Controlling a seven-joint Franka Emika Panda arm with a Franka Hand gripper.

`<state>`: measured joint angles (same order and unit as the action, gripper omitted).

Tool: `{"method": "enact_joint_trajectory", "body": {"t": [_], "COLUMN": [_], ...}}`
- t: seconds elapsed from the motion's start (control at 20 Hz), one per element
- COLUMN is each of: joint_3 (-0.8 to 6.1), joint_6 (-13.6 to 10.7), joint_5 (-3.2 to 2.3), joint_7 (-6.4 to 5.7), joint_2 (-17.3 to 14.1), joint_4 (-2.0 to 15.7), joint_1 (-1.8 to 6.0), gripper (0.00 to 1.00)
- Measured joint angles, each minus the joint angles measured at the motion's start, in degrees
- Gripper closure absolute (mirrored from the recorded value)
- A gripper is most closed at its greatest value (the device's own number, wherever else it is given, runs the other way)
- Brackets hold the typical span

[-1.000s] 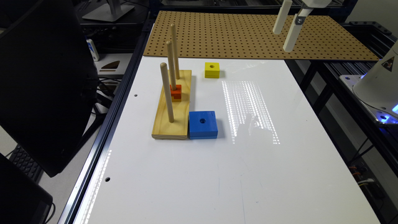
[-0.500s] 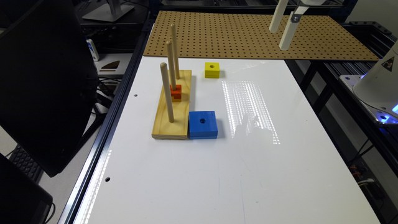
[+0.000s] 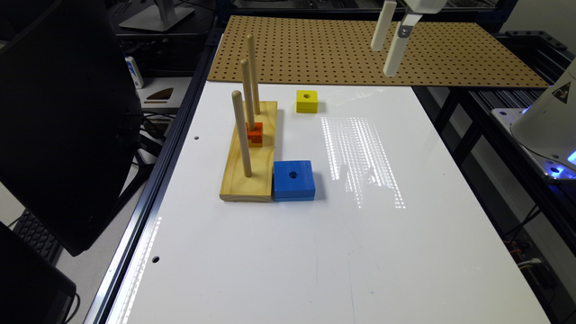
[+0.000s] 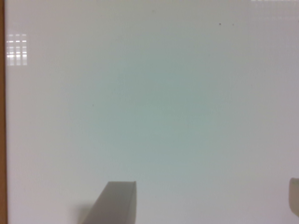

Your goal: Pick up yellow block.

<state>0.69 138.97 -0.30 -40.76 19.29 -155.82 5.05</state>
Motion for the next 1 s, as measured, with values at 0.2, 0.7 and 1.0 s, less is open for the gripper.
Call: {"method": "enact_joint_trajectory", "body": {"t": [0.2,0.7,1.0], "joint_3": [0.0,-0.01,-0.01], "joint_6": [0.0,0.0,0.0], "joint_5": [0.0,0.0,-0.06], "joint_7": [0.0,0.05,0.15], "joint_2": [-1.77,-5.04,-5.55], "joint_4": [1.71,4.85,5.42], "joint_1": [0.06,0.43,0.86], "gripper": [0.0,0.0,0.0]}}
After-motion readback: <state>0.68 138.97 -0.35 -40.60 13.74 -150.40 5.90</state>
